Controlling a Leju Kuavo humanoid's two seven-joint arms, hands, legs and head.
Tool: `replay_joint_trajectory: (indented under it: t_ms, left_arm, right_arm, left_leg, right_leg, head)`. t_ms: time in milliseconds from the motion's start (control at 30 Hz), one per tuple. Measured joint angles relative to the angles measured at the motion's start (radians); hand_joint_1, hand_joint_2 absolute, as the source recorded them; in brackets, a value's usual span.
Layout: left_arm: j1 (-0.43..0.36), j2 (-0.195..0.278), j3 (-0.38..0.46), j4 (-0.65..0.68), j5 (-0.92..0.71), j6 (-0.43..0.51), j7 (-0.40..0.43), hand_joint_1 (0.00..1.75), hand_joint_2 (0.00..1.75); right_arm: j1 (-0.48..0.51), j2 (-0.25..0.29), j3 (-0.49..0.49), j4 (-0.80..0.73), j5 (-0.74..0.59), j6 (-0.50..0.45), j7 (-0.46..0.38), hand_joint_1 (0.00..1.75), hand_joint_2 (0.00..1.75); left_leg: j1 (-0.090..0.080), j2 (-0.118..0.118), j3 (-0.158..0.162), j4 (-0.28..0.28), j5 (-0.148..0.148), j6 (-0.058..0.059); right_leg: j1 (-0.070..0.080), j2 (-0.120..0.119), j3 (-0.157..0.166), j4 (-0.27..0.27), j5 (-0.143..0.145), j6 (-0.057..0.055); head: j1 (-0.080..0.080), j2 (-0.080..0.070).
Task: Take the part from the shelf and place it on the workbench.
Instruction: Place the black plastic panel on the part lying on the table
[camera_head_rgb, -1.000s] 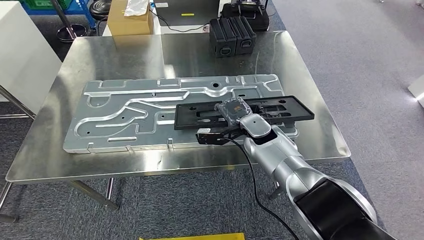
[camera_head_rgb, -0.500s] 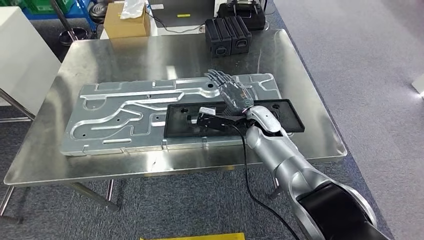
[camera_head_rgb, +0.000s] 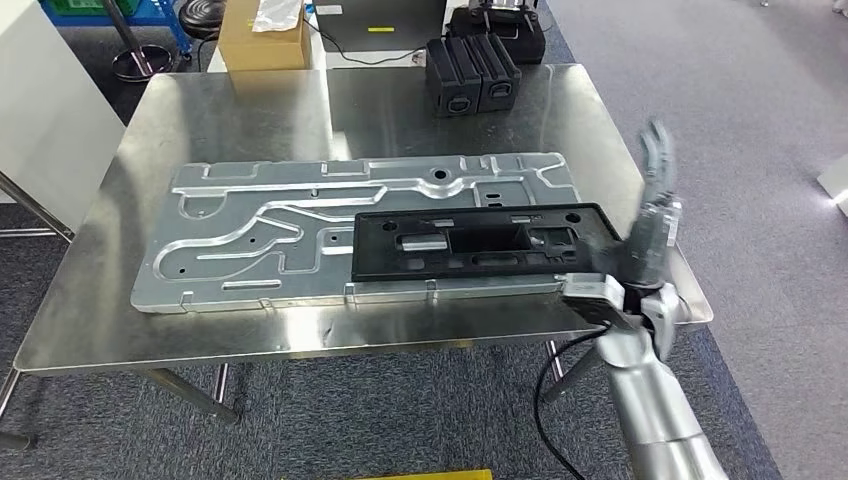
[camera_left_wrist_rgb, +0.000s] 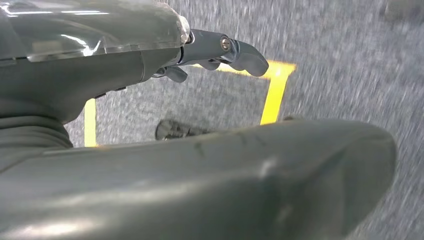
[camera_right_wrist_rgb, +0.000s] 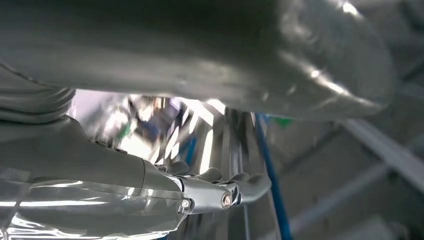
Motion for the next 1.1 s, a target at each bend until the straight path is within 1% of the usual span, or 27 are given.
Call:
replay_joint_trajectory:
  t_ms: [67,100,133,167,200,267,300,333,367,433,467,500,567,600,633,667,700,767,800,833,900,933,967,1000,1033,1067,1100]
  left_arm:
    - [0.001,0.000,0.009,0.000,0.006,0.003,0.000,0.00,0.00]
    - [0.002,0.000,0.013,0.000,0.008,0.005,0.001,0.00,0.00]
    - [0.003,0.000,0.016,0.000,0.008,0.006,0.002,0.00,0.00]
    - [0.004,0.000,0.018,0.000,0.008,0.007,0.002,0.00,0.00]
    - [0.004,-0.001,0.020,0.000,0.008,0.007,0.002,0.00,0.00]
    - [0.004,-0.004,0.024,0.000,0.008,0.007,0.001,0.00,0.00]
    - [0.005,-0.007,0.026,0.000,0.008,0.007,0.001,0.00,0.00]
    - [0.007,-0.009,0.028,0.000,0.009,0.007,0.000,0.00,0.00]
    - [0.008,-0.011,0.031,0.000,0.009,0.007,0.000,0.00,0.00]
    - [0.008,-0.013,0.036,0.000,0.010,0.009,-0.001,0.00,0.00]
    - [0.007,-0.014,0.039,0.000,0.011,0.010,-0.001,0.00,0.00]
    - [0.006,-0.015,0.041,0.000,0.012,0.010,-0.002,0.00,0.00]
    - [0.004,-0.016,0.044,0.000,0.013,0.011,-0.004,0.00,0.00]
    - [0.005,-0.017,0.045,0.000,0.014,0.010,-0.006,0.00,0.00]
    - [0.005,-0.017,0.046,0.000,0.016,0.010,-0.008,0.00,0.00]
    - [0.006,-0.018,0.048,0.000,0.018,0.009,-0.010,0.00,0.00]
    - [0.006,-0.018,0.050,0.000,0.018,0.009,-0.012,0.00,0.00]
    - [0.006,-0.018,0.053,0.000,0.020,0.008,-0.014,0.00,0.00]
    - [0.005,-0.019,0.055,0.000,0.020,0.008,-0.015,0.00,0.00]
    - [0.005,-0.020,0.056,0.000,0.020,0.009,-0.014,0.00,0.00]
    - [0.007,-0.022,0.059,0.000,0.015,0.011,-0.012,0.00,0.00]
    - [0.007,-0.023,0.059,0.000,0.011,0.012,-0.009,0.00,0.00]
    - [0.006,-0.024,0.059,0.000,0.006,0.012,-0.008,0.00,0.00]
    - [0.005,-0.024,0.059,0.000,0.001,0.012,-0.006,0.00,0.00]
    - [0.003,-0.025,0.059,0.000,-0.005,0.011,-0.005,0.00,0.00]
    - [0.003,-0.025,0.059,0.000,-0.010,0.010,-0.004,0.00,0.00]
    - [0.003,-0.025,0.059,0.000,-0.015,0.009,-0.003,0.00,0.00]
  right_arm:
    - [0.073,-0.027,-0.089,-0.073,-0.026,-0.013,-0.017,0.00,0.00]
    - [0.107,-0.037,-0.133,-0.101,-0.036,-0.016,-0.023,0.00,0.00]
    - [0.139,-0.044,-0.171,-0.124,-0.042,-0.018,-0.028,0.00,0.00]
    - [0.173,-0.050,-0.204,-0.144,-0.047,-0.019,-0.032,0.00,0.00]
    - [0.212,-0.055,-0.241,-0.163,-0.052,-0.020,-0.037,0.00,0.00]
    - [0.300,-0.061,-0.333,-0.196,-0.058,-0.019,-0.046,0.00,0.00]
    - [0.342,-0.062,-0.382,-0.205,-0.059,-0.017,-0.050,0.00,0.00]
    - [0.377,-0.062,-0.430,-0.208,-0.055,-0.014,-0.052,0.00,0.00]
    - [0.406,-0.061,-0.472,-0.206,-0.045,-0.008,-0.053,0.00,0.00]
    - [0.448,-0.058,-0.544,-0.187,-0.008,0.008,-0.054,0.00,0.00]
    - [0.462,-0.053,-0.579,-0.169,0.017,0.018,-0.054,0.00,0.00]
    - [0.474,-0.047,-0.613,-0.148,0.043,0.028,-0.054,0.00,0.00]
    - [0.491,-0.031,-0.674,-0.099,0.095,0.046,-0.054,0.00,0.00]
    - [0.497,-0.022,-0.702,-0.068,0.121,0.055,-0.054,0.00,0.00]
    - [0.500,-0.014,-0.730,-0.030,0.149,0.063,-0.054,0.00,0.00]
    - [0.500,-0.007,-0.763,0.021,0.180,0.069,-0.054,0.00,0.00]
    - [0.500,-0.002,-0.800,0.081,0.209,0.072,-0.054,0.00,0.00]
    - [0.493,0.002,-0.874,0.224,0.262,0.061,-0.051,0.00,0.00]
    - [0.486,0.002,-0.910,0.307,0.286,0.048,-0.044,0.00,0.00]
    - [0.476,0.001,-0.943,0.394,0.312,0.033,-0.028,0.00,0.00]
    - [0.460,-0.001,-0.996,0.565,0.378,0.007,0.043,0.00,0.00]
    - [0.453,0.000,-1.012,0.644,0.418,0.003,0.100,0.00,0.00]
    - [0.446,0.001,-1.022,0.718,0.458,0.012,0.171,0.00,0.00]
    - [0.439,0.004,-1.027,0.790,0.497,0.039,0.257,0.00,0.00]
    - [0.431,0.007,-1.030,0.853,0.529,0.086,0.347,0.00,0.00]
    - [0.424,0.014,-1.031,0.909,0.553,0.144,0.436,0.00,0.00]
    - [0.417,0.021,-1.032,0.957,0.569,0.202,0.509,0.00,0.00]
  left_leg:
    - [-0.001,0.000,0.000,0.000,0.002,0.007]
    - [-0.003,-0.001,0.000,0.000,0.002,0.008]
    - [-0.004,0.000,-0.001,0.000,0.002,0.008]
    - [-0.005,0.000,-0.001,0.000,0.002,0.008]
    - [-0.006,0.000,-0.001,0.000,0.002,0.009]
    - [-0.008,-0.006,-0.001,0.001,0.002,0.008]
    - [-0.010,-0.009,-0.001,0.001,0.002,0.006]
    - [-0.011,-0.011,-0.002,0.001,0.003,0.002]
    - [-0.012,-0.012,-0.002,0.000,0.005,-0.002]
    - [-0.013,-0.009,-0.003,-0.001,0.004,-0.013]
    - [-0.013,-0.007,-0.007,0.010,-0.012,-0.017]
    - [-0.014,-0.004,-0.017,0.039,-0.042,-0.021]
    - [-0.013,0.001,-0.051,0.149,-0.128,-0.024]
    - [-0.012,0.001,-0.066,0.210,-0.164,-0.025]
    - [-0.012,0.001,-0.070,0.249,-0.183,-0.026]
    - [-0.012,0.001,-0.056,0.251,-0.184,-0.026]
    - [-0.012,0.001,-0.021,0.211,-0.167,-0.025]
    - [-0.014,0.000,0.079,0.062,-0.122,-0.020]
    - [-0.016,-0.001,0.114,0.002,-0.106,-0.017]
    - [-0.018,-0.002,0.131,-0.030,-0.098,-0.013]
    - [-0.023,-0.002,0.126,-0.039,-0.085,-0.003]
    - [-0.022,0.001,0.122,-0.041,-0.075,0.003]
    - [-0.021,0.004,0.117,-0.046,-0.064,0.011]
    - [-0.019,0.008,0.109,-0.050,-0.052,0.018]
    - [-0.017,0.013,0.100,-0.053,-0.040,0.023]
    - [-0.017,0.015,0.088,-0.053,-0.030,0.027]
    - [-0.018,0.017,0.075,-0.052,-0.020,0.027]
  right_leg:
    - [-0.001,0.001,-0.058,0.125,-0.067,0.006]
    - [-0.001,0.001,-0.087,0.185,-0.091,0.008]
    - [-0.001,0.001,-0.103,0.216,-0.097,0.008]
    - [-0.001,0.001,-0.099,0.209,-0.082,0.007]
    - [0.000,0.000,-0.075,0.162,-0.053,0.004]
    - [0.002,0.000,0.000,0.022,0.009,-0.004]
    - [0.005,0.000,0.026,-0.030,0.028,-0.008]
    - [0.007,0.000,0.039,-0.057,0.036,-0.011]
    - [0.010,0.001,0.039,-0.063,0.037,-0.013]
    - [0.006,0.001,0.036,-0.069,0.047,-0.022]
    - [0.003,-0.001,0.034,-0.074,0.054,-0.028]
    - [0.000,-0.003,0.030,-0.079,0.061,-0.035]
    - [-0.001,-0.007,0.017,-0.081,0.073,-0.044]
    - [0.000,-0.008,0.007,-0.080,0.080,-0.045]
    - [0.001,-0.008,-0.002,-0.079,0.087,-0.045]
    - [0.001,-0.008,-0.012,-0.077,0.094,-0.043]
    - [0.000,-0.008,-0.022,-0.075,0.101,-0.040]
    - [0.000,-0.008,-0.037,-0.069,0.112,-0.032]
    - [0.000,-0.009,-0.041,-0.067,0.118,-0.027]
    - [0.001,-0.009,-0.043,-0.066,0.124,-0.021]
    - [-0.001,-0.008,-0.042,-0.073,0.140,-0.008]
    - [-0.003,-0.006,-0.043,-0.076,0.144,-0.002]
    - [-0.005,-0.004,-0.046,-0.072,0.132,0.003]
    - [-0.007,-0.003,-0.054,-0.051,0.102,0.008]
    - [-0.009,-0.002,-0.068,-0.008,0.053,0.012]
    - [-0.010,-0.001,-0.085,0.053,-0.002,0.016]
    - [-0.011,-0.001,-0.099,0.120,-0.046,0.020]
  head:
    - [0.001,0.000]
    - [0.001,0.000]
    - [0.001,0.000]
    - [0.001,0.000]
    - [0.001,0.000]
    - [0.001,0.000]
    - [0.000,0.000]
    - [0.000,0.000]
    - [0.000,0.000]
    - [-0.001,0.000]
    - [-0.001,0.000]
    - [-0.002,0.000]
    - [-0.003,0.000]
    - [-0.003,0.000]
    - [-0.003,0.000]
    - [-0.003,0.000]
    - [-0.003,0.000]
    - [-0.003,0.000]
    - [-0.002,0.000]
    - [-0.001,0.000]
    - [0.000,0.000]
    - [-0.001,0.000]
    - [0.000,0.000]
    - [0.001,0.000]
    - [0.002,0.000]
    - [0.003,0.000]
    - [0.004,0.000]
